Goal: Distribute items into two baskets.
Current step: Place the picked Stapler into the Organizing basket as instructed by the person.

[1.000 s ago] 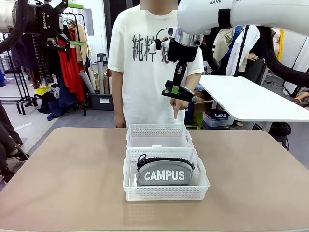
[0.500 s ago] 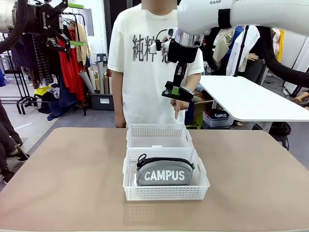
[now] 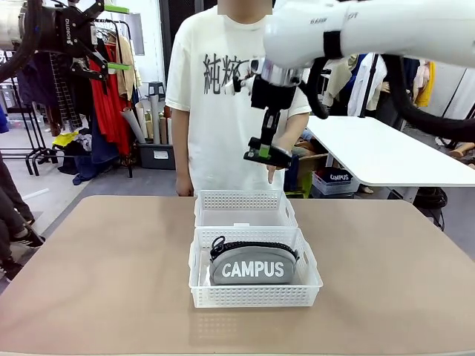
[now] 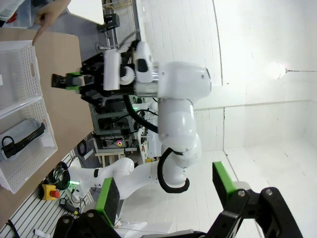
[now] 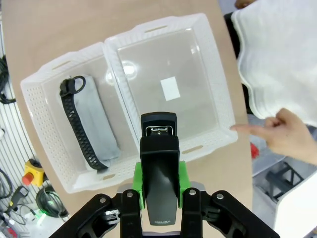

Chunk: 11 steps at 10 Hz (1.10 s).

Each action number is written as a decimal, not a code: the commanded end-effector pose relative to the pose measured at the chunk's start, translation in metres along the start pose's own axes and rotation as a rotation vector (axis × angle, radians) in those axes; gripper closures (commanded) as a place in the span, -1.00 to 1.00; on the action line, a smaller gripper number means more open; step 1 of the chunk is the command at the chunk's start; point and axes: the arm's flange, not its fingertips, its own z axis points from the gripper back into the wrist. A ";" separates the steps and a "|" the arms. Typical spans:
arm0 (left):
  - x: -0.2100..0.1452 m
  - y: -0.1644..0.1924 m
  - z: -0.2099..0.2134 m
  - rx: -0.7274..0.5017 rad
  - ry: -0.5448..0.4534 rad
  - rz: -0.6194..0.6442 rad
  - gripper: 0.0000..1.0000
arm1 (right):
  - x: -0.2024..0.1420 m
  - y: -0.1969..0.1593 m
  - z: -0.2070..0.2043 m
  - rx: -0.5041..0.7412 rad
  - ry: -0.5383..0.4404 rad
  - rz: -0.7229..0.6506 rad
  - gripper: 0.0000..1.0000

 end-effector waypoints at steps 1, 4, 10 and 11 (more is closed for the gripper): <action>-0.002 -0.003 0.001 -0.009 0.002 0.005 -1.00 | 0.012 -0.006 -0.021 -0.029 0.005 0.100 1.00; -0.002 -0.003 0.001 -0.009 0.002 0.005 -1.00 | 0.026 -0.003 -0.081 0.017 0.011 0.162 1.00; -0.002 -0.003 0.001 -0.009 0.002 0.005 -1.00 | 0.040 -0.009 -0.145 0.010 0.012 0.319 1.00; -0.002 -0.003 0.001 -0.009 0.002 0.005 -1.00 | 0.042 -0.014 -0.156 0.006 0.030 0.333 1.00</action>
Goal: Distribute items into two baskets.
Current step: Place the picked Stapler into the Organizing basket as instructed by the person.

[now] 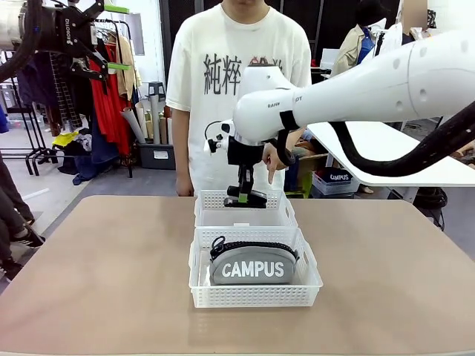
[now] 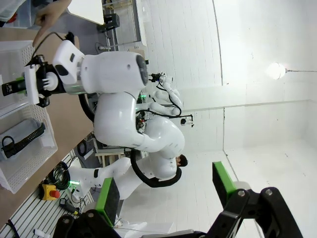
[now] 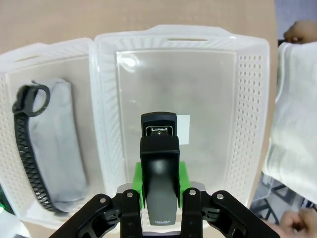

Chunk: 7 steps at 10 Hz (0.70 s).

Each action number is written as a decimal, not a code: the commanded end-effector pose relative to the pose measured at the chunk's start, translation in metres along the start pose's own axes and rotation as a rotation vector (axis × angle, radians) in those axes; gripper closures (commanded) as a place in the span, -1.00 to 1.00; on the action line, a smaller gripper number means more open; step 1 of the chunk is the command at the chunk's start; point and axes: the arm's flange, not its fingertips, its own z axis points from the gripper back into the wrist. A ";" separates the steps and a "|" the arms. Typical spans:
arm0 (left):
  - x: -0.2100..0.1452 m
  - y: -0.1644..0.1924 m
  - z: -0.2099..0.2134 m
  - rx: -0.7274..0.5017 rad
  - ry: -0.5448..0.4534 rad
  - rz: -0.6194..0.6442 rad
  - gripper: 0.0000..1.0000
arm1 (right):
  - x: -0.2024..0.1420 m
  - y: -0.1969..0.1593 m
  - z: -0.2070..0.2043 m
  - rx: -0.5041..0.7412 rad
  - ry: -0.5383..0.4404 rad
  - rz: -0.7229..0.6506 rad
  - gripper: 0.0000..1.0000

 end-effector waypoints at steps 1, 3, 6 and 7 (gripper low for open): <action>-0.002 -0.003 0.000 -0.009 0.002 0.005 -1.00 | -0.003 -0.020 -0.013 -0.020 0.015 0.099 1.00; -0.002 -0.003 0.000 -0.009 0.002 0.005 -1.00 | -0.001 -0.034 -0.033 -0.015 0.054 0.117 1.00; -0.002 -0.003 0.000 -0.009 0.002 0.005 -1.00 | -0.006 -0.026 -0.047 0.007 0.043 0.085 1.00; -0.002 -0.003 0.000 -0.009 0.002 0.005 -1.00 | -0.006 -0.026 -0.047 0.007 0.043 0.085 1.00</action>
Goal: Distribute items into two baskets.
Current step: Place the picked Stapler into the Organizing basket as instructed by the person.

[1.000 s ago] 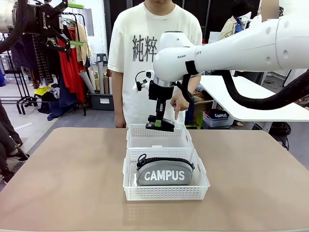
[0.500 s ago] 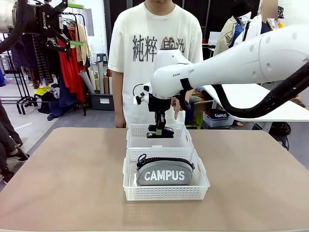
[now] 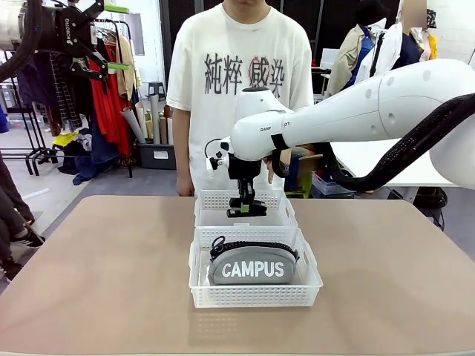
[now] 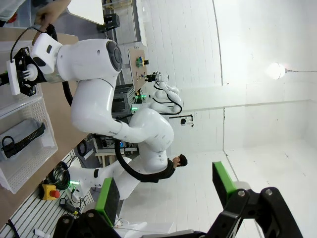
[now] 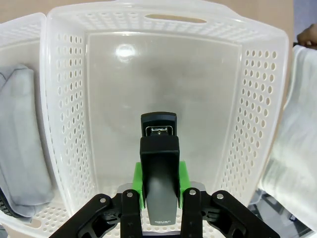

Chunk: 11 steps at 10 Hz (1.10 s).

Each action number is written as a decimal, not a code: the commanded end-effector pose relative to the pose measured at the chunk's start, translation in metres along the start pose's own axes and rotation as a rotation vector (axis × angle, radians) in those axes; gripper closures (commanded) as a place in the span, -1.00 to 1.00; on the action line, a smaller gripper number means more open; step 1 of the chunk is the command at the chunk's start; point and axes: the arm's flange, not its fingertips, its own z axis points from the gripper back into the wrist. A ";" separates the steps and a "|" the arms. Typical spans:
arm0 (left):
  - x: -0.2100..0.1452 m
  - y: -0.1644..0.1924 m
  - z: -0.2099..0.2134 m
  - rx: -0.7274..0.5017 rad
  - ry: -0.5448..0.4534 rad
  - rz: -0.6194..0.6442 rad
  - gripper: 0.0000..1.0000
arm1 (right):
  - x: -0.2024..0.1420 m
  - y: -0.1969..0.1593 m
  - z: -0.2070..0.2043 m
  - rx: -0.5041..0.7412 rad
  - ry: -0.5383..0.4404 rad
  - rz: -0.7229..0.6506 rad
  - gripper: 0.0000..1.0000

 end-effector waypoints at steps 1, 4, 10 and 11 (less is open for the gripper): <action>-0.002 -0.003 0.000 -0.009 0.002 0.005 -1.00 | 0.000 0.006 0.005 -0.003 0.005 0.006 1.00; -0.002 -0.003 0.000 -0.009 0.002 0.005 -1.00 | 0.003 -0.006 -0.011 0.001 -0.008 -0.048 1.00; -0.002 -0.003 0.000 -0.009 0.002 0.005 -1.00 | 0.002 -0.020 -0.039 0.016 0.010 -0.081 1.00; -0.002 -0.003 0.000 -0.009 0.002 0.005 -1.00 | 0.001 -0.022 -0.041 0.026 0.020 -0.091 0.88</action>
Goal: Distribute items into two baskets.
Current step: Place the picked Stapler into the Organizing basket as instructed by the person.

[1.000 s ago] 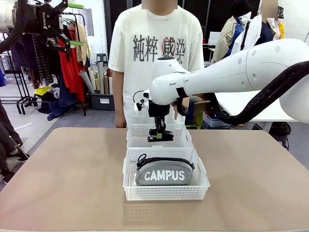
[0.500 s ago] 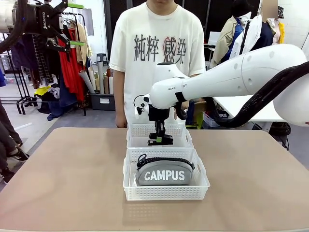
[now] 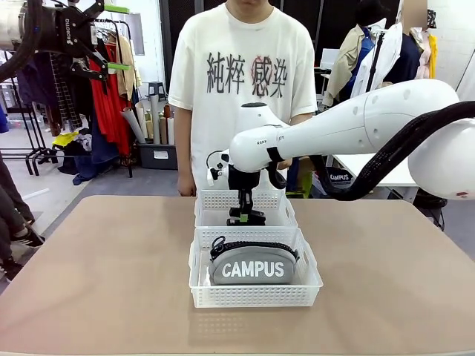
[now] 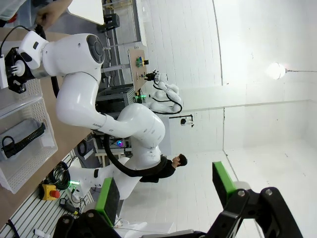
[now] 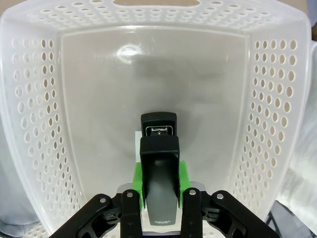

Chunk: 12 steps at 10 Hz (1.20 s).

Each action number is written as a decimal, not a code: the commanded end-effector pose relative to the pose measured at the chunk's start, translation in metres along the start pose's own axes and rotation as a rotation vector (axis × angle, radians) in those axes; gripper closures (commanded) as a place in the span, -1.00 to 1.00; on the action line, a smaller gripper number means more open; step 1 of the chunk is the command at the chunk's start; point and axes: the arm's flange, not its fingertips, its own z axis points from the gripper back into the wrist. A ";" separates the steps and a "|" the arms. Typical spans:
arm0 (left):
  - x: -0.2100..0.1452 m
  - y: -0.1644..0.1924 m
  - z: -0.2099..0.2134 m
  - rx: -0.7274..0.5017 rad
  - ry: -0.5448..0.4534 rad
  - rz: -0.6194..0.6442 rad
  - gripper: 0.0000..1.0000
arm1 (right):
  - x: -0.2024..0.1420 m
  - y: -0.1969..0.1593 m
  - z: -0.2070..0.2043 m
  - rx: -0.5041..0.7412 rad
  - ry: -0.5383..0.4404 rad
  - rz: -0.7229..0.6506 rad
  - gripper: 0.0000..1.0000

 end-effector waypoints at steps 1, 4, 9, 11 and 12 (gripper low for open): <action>-0.002 -0.003 0.000 -0.009 0.002 0.004 -1.00 | 0.005 -0.008 0.002 -0.015 0.024 -0.036 0.53; -0.002 -0.003 0.000 -0.009 0.002 0.004 -1.00 | 0.006 -0.008 0.002 -0.012 0.027 -0.038 -0.58; -0.002 -0.003 0.000 -0.009 0.002 0.004 -1.00 | 0.002 -0.007 0.014 0.000 0.016 -0.042 -1.00; -0.002 -0.003 0.000 -0.009 0.002 0.004 -1.00 | -0.001 -0.008 0.018 0.006 0.007 -0.050 -1.00; -0.002 -0.003 0.000 -0.009 0.002 0.004 -1.00 | -0.002 -0.009 0.019 0.009 0.004 -0.052 -1.00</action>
